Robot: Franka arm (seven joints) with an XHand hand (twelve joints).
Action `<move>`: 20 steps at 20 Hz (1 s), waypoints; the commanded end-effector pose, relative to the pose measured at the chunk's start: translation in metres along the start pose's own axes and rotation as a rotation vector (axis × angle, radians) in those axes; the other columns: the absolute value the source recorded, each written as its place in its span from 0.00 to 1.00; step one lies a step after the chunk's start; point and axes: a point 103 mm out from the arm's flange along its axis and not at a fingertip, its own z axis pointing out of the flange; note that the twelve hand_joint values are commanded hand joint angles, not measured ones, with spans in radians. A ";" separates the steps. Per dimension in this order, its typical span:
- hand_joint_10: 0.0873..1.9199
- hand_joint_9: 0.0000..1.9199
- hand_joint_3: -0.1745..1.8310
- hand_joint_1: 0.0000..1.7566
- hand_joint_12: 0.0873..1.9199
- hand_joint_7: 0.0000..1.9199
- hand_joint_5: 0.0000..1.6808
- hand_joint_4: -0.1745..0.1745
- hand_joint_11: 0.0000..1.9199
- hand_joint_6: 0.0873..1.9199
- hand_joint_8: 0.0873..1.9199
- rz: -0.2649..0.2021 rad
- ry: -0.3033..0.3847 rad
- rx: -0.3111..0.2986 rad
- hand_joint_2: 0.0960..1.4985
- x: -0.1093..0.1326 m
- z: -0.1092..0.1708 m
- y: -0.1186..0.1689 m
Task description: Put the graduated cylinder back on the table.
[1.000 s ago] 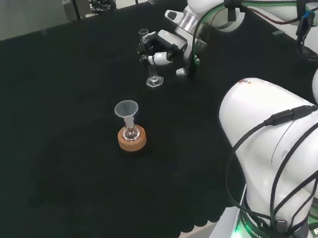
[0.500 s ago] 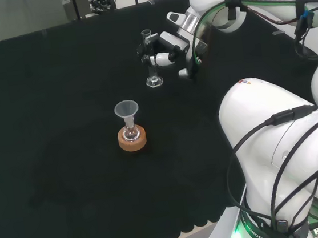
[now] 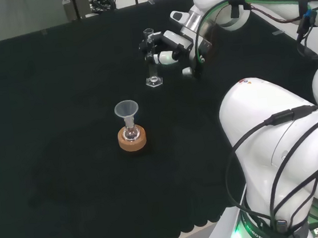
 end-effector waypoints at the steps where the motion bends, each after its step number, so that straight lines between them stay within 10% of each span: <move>1: 0.00 0.52 0.00 0.53 0.62 0.32 0.35 0.36 0.30 0.29 0.28 0.001 -0.012 -0.005 0.70 0.002 0.001 0.003; 20: 0.00 0.36 0.00 0.47 0.71 0.13 0.22 0.32 0.13 0.06 0.32 0.036 -0.215 -0.106 0.63 0.079 -0.116 -0.023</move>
